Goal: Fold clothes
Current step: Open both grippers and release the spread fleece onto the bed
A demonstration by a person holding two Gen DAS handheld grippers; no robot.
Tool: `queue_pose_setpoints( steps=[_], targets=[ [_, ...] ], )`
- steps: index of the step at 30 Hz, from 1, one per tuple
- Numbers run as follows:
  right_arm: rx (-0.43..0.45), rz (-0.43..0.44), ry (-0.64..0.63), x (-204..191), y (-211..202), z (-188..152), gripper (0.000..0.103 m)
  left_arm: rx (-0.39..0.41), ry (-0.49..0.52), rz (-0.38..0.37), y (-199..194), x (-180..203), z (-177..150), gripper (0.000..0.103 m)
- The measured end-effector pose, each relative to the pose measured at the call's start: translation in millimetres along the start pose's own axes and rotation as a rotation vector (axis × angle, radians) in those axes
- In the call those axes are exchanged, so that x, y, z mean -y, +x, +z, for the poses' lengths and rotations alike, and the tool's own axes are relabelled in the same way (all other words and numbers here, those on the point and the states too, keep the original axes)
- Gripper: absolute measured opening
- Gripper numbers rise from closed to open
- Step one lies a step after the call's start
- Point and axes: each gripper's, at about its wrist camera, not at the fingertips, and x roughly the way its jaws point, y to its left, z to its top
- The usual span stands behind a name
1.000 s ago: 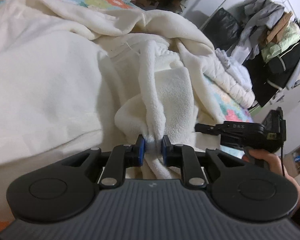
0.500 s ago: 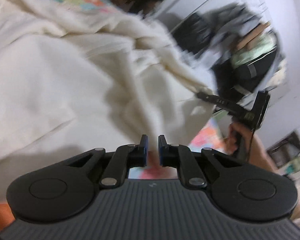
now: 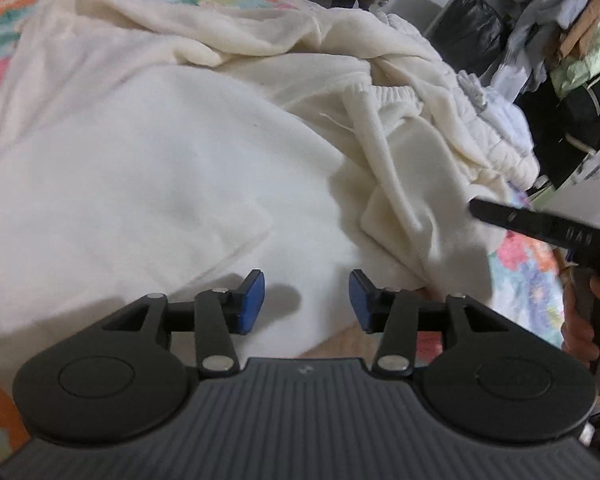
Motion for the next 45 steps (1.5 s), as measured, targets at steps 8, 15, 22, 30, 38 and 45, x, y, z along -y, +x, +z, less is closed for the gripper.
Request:
queue_pose_setpoints(
  steps=[8,15,22,30,38,45],
  targets=[
    [-0.046,-0.145,-0.291,-38,47,-14,0.016,-0.030,0.007,0.029,10,-12,-6,0.049],
    [-0.017,-0.361,-0.271,-5,0,-11,0.009,-0.036,-0.044,0.010,7,-20,-7,0.049],
    [-0.037,-0.567,-0.187,37,-51,-22,0.009,-0.029,-0.038,0.020,2,-19,-5,0.049],
    [-0.170,-0.638,-0.074,52,-78,-71,0.008,0.004,-0.053,0.039,-23,-26,-7,0.049],
    [-0.305,-0.713,-0.036,57,-95,-106,0.012,0.028,-0.057,0.118,-44,-39,-2,0.052],
    [-0.316,-0.778,-0.202,39,-109,-86,0.059,0.037,-0.036,0.203,-73,-53,5,0.059]
  ],
)
